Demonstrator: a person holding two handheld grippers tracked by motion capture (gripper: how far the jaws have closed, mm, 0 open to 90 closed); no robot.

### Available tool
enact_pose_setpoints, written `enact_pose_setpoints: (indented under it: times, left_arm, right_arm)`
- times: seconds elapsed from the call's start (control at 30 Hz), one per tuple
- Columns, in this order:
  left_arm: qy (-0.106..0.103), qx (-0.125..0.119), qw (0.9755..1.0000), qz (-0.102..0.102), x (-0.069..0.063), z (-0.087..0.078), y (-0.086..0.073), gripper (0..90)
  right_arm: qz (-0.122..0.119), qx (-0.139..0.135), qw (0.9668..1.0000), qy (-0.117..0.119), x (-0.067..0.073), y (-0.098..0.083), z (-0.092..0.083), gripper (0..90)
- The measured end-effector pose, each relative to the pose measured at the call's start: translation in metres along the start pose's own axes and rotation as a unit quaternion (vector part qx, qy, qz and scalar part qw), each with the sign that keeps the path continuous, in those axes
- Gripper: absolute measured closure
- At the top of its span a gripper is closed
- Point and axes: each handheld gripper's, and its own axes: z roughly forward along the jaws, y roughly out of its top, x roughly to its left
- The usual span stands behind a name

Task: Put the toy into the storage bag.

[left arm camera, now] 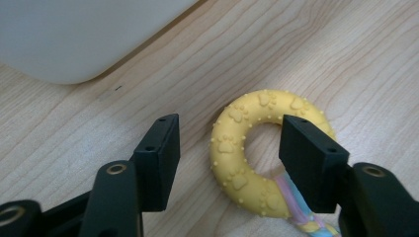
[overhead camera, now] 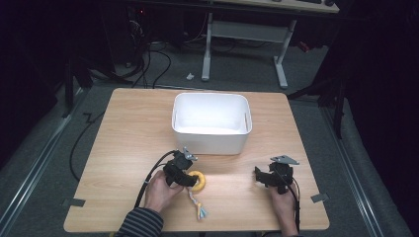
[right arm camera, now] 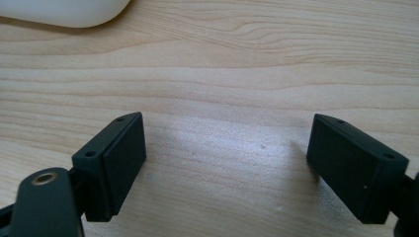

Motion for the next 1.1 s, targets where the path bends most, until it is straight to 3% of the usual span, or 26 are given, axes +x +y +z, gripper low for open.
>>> enact_pose_setpoints:
  times: [0.27, 0.57, 0.93, 1.1]
  left_arm:
    - [0.003, 0.022, 0.9997, 0.005, 0.001, 0.007, 0.001, 46.3]
    - [0.003, 0.029, 0.9995, 0.011, -0.001, 0.014, 0.002, 53.6]
    - [-0.003, 0.026, 0.9995, 0.015, -0.003, 0.013, 0.001, 65.3]
    - [-0.014, 0.019, 0.9997, 0.003, 0.001, 0.013, -0.002, 66.7]
  right_arm:
    - [0.000, 0.000, 1.0000, 0.001, 0.000, 0.000, 0.000, 15.3]
    - [-0.001, 0.001, 1.0000, 0.001, 0.000, 0.000, 0.000, 15.3]
    - [-0.003, 0.001, 1.0000, 0.001, 0.000, 0.000, 0.000, 15.3]
    - [-0.002, 0.001, 1.0000, 0.002, 0.000, 0.000, 0.000, 15.3]
